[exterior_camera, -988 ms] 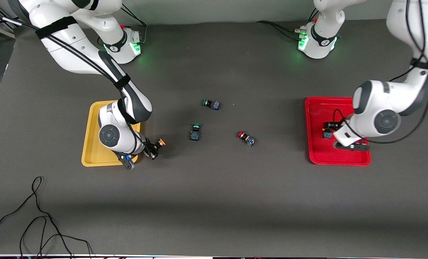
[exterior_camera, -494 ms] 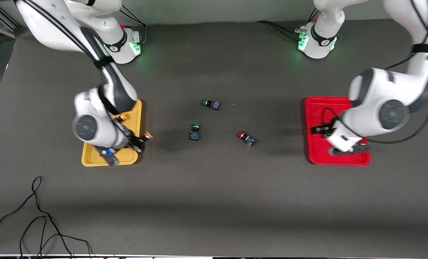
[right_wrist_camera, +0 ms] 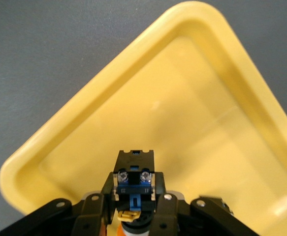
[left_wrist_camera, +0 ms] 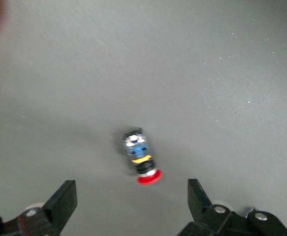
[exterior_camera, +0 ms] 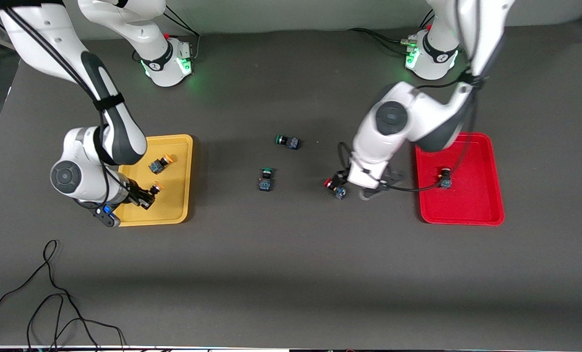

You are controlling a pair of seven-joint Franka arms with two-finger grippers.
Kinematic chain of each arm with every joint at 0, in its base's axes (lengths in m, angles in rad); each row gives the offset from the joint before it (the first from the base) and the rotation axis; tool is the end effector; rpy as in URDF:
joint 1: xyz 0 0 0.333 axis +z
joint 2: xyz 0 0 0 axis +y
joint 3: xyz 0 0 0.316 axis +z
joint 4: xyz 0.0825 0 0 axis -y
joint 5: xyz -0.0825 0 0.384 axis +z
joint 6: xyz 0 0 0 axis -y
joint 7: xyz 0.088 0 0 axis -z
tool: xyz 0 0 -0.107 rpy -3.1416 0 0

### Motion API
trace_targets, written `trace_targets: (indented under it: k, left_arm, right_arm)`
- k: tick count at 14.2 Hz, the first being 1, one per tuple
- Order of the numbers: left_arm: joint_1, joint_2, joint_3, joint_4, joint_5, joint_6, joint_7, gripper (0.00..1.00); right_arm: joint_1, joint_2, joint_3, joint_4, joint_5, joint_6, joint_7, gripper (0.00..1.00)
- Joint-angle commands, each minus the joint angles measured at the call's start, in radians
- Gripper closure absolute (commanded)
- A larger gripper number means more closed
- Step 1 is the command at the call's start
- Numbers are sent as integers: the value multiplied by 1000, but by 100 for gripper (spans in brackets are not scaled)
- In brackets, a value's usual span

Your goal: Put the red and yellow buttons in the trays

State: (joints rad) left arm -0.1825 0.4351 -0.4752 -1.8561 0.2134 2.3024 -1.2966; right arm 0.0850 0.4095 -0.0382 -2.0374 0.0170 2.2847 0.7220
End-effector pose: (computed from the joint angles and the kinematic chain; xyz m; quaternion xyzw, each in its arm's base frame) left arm 0.5233 -0.3717 0.3150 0.9624 0.2691 0.0066 0.0364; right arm 0.5796 0.0278 0.2282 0.9388 -0.3350 -0.0743 0.0319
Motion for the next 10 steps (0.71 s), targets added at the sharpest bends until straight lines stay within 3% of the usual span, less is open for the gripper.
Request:
trace_targets:
  k: [1, 2, 3, 5, 6, 8, 10]
  left_arm:
    - [-58, 202, 23, 168, 139, 0, -174, 0]
    - [-60, 247, 23, 187, 173, 2, -190, 0]
    - [-60, 278, 23, 193, 190, 6, -191, 0]
    - [-63, 304, 39, 193, 208, 9, -191, 4]
    - [-64, 306, 43, 190, 208, 17, -193, 11]
    - [-66, 309, 43, 187, 204, 12, -196, 36]
    - [-80, 310, 43, 184, 202, 5, -214, 67]
  right_arm:
    - [7, -3, -20, 8, 8, 9, -50, 93]
    - [7, -5, -20, 8, 9, 9, -49, 58]
    - [7, -12, -20, 8, 11, 6, -47, 1]
    - [9, -47, -20, 11, 11, -19, -38, 0]
    - [10, -73, -20, 28, 11, -66, -36, 0]
    - [10, -125, -17, 118, 11, -234, -44, 0]
    - [16, -211, -9, 169, 8, -354, -59, 0]
